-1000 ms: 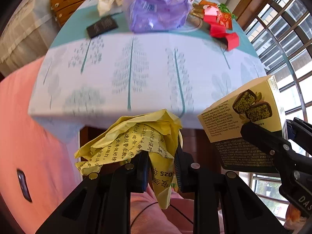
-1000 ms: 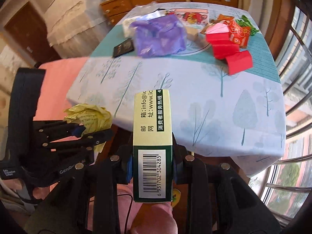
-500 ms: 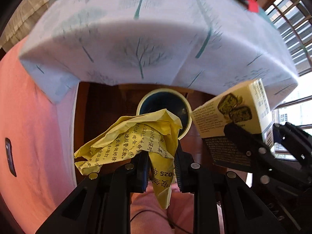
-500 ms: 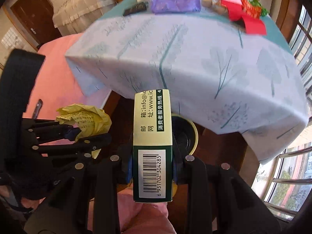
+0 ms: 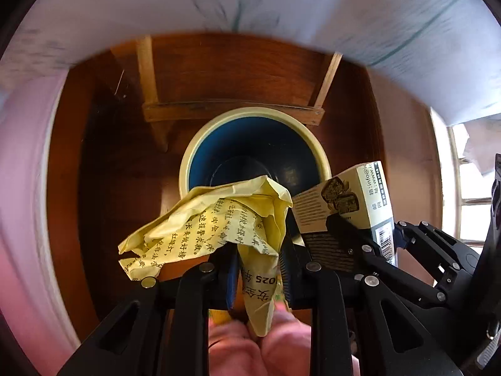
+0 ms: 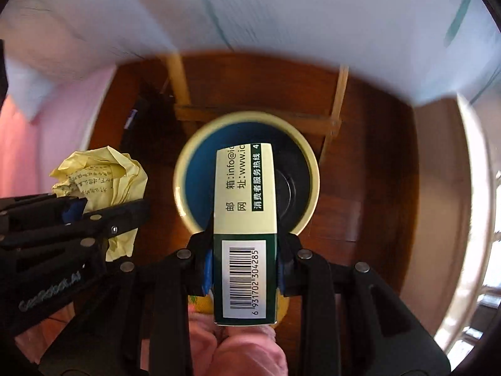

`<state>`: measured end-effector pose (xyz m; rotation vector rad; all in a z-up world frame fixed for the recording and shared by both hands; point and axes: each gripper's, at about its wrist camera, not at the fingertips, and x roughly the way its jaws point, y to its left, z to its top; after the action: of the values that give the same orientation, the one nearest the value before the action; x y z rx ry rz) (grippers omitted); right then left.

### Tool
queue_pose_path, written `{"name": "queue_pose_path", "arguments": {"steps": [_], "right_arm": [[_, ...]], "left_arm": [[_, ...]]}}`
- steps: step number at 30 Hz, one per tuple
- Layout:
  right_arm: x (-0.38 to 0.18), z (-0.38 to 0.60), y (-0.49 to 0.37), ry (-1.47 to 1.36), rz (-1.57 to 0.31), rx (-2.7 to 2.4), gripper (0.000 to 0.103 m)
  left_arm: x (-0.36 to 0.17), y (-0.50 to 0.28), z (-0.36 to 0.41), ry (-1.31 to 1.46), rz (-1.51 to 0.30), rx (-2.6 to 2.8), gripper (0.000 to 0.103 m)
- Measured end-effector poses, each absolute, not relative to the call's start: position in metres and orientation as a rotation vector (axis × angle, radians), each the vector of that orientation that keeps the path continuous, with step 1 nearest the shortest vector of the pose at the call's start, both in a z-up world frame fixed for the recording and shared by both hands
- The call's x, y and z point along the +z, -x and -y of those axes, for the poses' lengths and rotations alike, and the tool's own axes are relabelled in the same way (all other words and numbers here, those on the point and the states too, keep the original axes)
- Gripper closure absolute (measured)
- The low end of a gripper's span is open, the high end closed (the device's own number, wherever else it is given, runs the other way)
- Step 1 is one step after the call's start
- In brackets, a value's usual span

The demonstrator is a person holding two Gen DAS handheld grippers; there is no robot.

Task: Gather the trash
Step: 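Open both tools to drop the paper and box into the bin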

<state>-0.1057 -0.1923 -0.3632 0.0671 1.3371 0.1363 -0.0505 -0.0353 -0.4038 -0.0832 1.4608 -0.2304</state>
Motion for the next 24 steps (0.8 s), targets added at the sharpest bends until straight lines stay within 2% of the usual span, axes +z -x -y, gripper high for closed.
{"name": "queue_pose_path", "arguments": {"steps": [7,12,13,15,16,19,24], "right_arm": [[-0.441,0.202,0.082,-0.112,-1.352,0.106,0.077],[-0.491,0.201,0.066,-0.125,-1.392,0.102,0.076],[-0.497,0.202,0.064,-0.126,-1.400,0.098,0.076],[-0.507,0.202,0.058,-0.126,-1.411,0.094,0.075],[-0.508,0.202,0.057,-0.127,-1.413,0.094,0.074],[-0.507,0.202,0.053,-0.127,-1.407,0.101,0.063],[-0.496,0.203,0.050,-0.136,-1.410,0.107,0.062]], "left_arm": [[-0.477,0.021,0.045,0.015,-1.462,-0.260,0.078],[-0.506,0.013,0.040,-0.005,-1.502,-0.264,0.061],[-0.508,0.012,0.040,-0.003,-1.503,-0.264,0.059],[-0.505,0.011,0.035,0.002,-1.492,-0.259,0.047],[-0.502,0.011,0.034,0.003,-1.487,-0.257,0.045],[-0.499,0.011,0.029,0.003,-1.469,-0.236,0.043],[-0.477,0.017,0.016,0.016,-1.437,-0.171,0.043]]}}
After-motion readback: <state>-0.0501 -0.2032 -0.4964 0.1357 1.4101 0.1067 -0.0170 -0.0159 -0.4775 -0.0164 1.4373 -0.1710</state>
